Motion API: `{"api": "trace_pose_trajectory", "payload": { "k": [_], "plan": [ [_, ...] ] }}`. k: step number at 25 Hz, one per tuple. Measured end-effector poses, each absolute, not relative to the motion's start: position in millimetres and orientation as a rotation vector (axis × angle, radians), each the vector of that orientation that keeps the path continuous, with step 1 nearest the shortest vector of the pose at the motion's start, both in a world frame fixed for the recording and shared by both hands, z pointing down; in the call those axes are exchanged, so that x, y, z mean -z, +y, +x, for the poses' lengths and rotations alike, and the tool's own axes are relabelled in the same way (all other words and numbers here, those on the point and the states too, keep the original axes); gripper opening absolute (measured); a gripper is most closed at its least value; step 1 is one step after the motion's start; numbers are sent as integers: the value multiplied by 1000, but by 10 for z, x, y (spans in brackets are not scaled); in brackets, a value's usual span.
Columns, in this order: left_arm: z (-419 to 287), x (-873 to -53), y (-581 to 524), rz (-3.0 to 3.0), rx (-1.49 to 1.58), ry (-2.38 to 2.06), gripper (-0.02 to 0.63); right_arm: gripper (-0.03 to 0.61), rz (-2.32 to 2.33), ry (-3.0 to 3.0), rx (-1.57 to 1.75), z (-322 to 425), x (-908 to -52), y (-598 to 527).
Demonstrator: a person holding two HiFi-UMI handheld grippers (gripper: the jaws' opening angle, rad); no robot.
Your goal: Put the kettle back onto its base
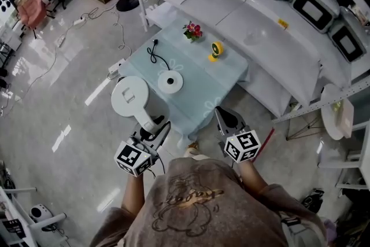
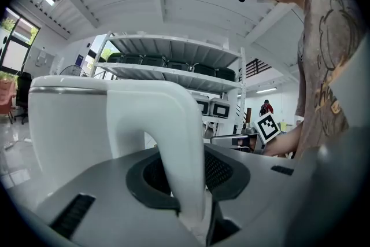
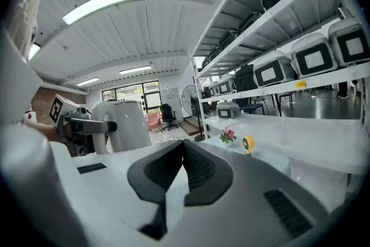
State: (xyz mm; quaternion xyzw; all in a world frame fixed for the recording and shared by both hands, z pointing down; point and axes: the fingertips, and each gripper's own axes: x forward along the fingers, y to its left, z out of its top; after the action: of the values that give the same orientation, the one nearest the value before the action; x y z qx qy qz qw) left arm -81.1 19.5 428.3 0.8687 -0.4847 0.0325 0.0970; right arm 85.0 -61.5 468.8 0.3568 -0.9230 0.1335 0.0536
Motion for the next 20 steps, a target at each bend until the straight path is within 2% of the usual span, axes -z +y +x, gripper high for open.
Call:
{"api": "trace_pose_trajectory", "payload": {
  "k": [8,20],
  "plan": [
    [-904,-4259,-574,2601,-71,-1411,120,0,1098,-2788,-378,827,-4656,-1294],
    [-1085,-4409,-1153,2690,-115,-1244,120,0,1232,-2718,-413,603,-4727,-1562]
  ]
}}
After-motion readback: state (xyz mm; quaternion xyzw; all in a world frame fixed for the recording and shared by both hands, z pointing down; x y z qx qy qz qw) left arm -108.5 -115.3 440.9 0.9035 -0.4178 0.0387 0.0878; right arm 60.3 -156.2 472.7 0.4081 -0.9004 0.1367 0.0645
